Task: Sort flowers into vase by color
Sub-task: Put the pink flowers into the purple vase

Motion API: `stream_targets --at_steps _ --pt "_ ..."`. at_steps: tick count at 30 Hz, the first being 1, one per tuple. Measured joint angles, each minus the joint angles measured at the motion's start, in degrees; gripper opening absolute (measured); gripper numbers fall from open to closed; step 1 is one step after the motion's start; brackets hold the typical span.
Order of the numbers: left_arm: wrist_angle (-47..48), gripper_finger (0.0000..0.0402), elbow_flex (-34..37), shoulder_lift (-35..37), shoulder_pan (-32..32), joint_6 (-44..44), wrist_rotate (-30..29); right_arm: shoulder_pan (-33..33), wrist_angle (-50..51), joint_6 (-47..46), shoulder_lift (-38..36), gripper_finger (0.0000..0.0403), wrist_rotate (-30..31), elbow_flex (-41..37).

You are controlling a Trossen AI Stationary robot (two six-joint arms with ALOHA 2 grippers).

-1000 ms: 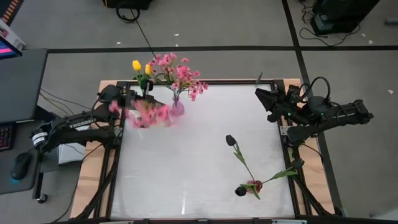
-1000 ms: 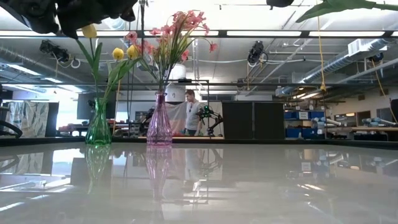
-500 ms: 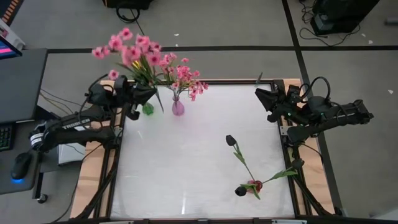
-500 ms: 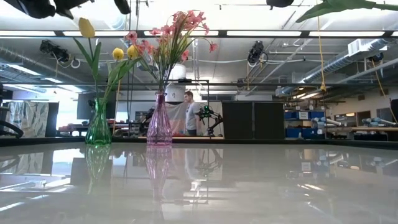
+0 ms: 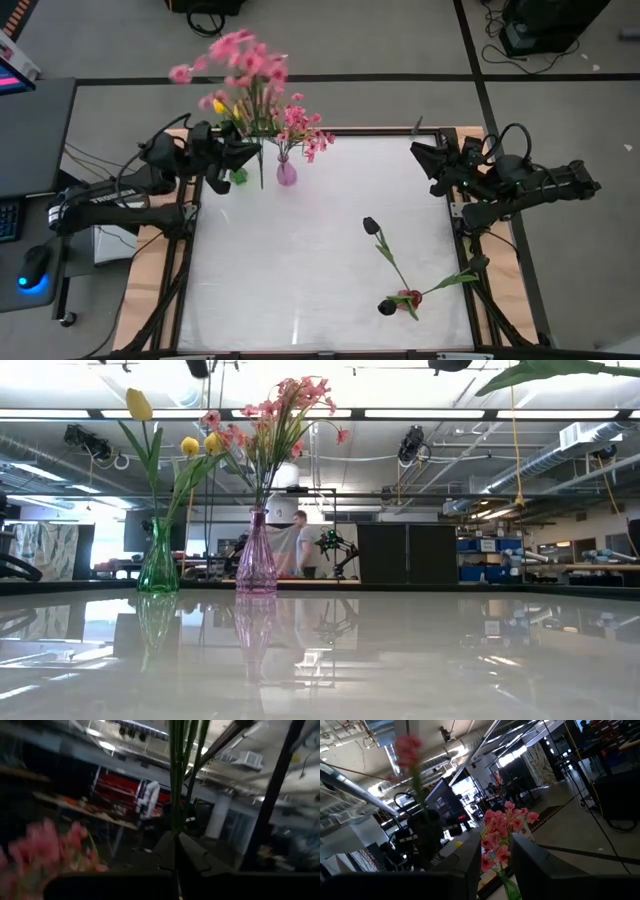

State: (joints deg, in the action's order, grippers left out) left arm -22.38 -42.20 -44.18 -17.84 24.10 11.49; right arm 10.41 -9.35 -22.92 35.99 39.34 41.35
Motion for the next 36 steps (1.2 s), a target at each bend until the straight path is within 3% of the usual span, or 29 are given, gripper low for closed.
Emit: stream_targets --at_steps 11,18,36 --pt "3.2 0.0006 -6.4 0.0 5.0 -9.8 -4.0 0.0 0.0 0.0 0.0 0.0114 0.0 0.0" --pt "14.5 0.0006 -9.4 0.0 9.5 -21.8 -4.0 0.0 0.0 0.0 0.0 0.0114 0.0 0.0" --pt "15.4 0.0006 -9.4 -0.1 11.4 -20.6 -5.3 0.0 0.0 0.8 0.0 0.0114 0.1 0.0"
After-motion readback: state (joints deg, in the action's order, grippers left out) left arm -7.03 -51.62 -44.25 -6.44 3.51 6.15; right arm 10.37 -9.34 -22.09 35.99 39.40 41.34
